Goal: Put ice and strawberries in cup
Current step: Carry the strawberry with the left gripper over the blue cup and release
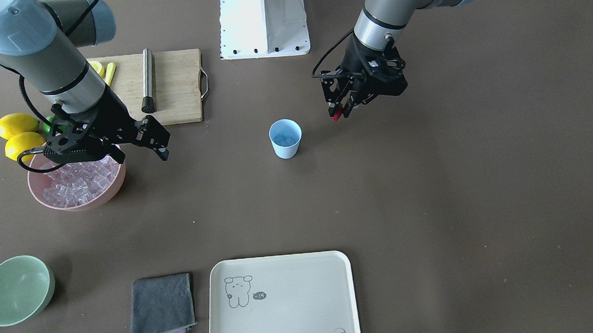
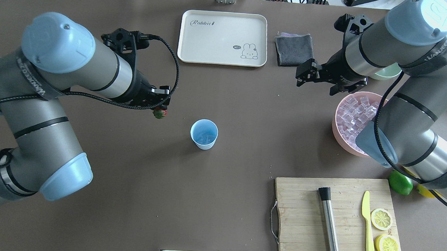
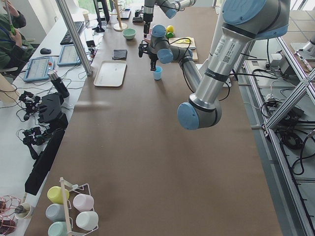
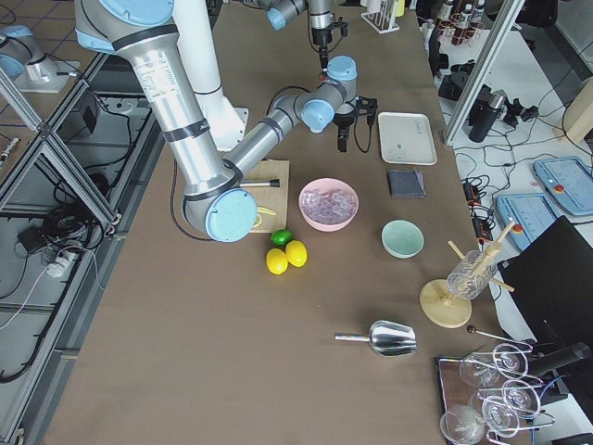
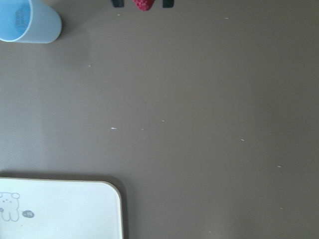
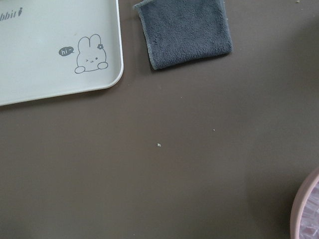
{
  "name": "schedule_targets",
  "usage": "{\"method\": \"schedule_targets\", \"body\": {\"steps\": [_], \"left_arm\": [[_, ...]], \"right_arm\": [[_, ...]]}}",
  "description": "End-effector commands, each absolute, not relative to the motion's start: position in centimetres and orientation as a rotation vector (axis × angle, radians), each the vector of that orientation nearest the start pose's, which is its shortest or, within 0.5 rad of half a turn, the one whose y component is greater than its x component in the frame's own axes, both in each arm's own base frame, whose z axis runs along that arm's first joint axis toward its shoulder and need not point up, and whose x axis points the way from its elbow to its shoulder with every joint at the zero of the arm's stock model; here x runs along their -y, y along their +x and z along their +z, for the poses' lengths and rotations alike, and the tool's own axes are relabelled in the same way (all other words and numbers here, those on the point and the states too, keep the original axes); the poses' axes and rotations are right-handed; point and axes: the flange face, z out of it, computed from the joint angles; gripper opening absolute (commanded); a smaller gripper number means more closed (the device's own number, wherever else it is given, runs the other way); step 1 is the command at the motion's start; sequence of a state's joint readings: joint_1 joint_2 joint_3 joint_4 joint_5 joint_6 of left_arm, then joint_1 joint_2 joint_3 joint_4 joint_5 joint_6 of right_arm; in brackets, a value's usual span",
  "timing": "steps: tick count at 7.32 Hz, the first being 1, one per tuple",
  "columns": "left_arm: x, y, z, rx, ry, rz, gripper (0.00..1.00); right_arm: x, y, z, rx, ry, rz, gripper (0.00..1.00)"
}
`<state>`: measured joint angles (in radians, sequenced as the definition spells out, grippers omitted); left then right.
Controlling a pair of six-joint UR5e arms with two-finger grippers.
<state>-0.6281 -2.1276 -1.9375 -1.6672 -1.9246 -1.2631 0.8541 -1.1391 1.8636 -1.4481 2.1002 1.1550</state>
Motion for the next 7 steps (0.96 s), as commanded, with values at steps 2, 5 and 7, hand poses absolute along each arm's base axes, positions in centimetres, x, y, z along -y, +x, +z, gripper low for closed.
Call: {"method": "schedule_targets", "body": {"steps": [2, 5, 7], "left_arm": [[40.8, 50.5, 13.7, -1.075, 0.2, -0.159, 0.0], [42.3, 52.9, 15.7, -1.077, 0.212, -0.163, 0.0], [42.0, 53.3, 16.0, -1.072, 0.206, -0.16, 0.0]], "right_arm": [[50.8, -33.3, 27.1, 0.959, 0.091, 0.183, 1.0], [50.8, -33.3, 27.1, 0.959, 0.09, 0.188, 1.0], [50.8, -33.3, 27.1, 0.959, 0.09, 0.188, 1.0]]}}
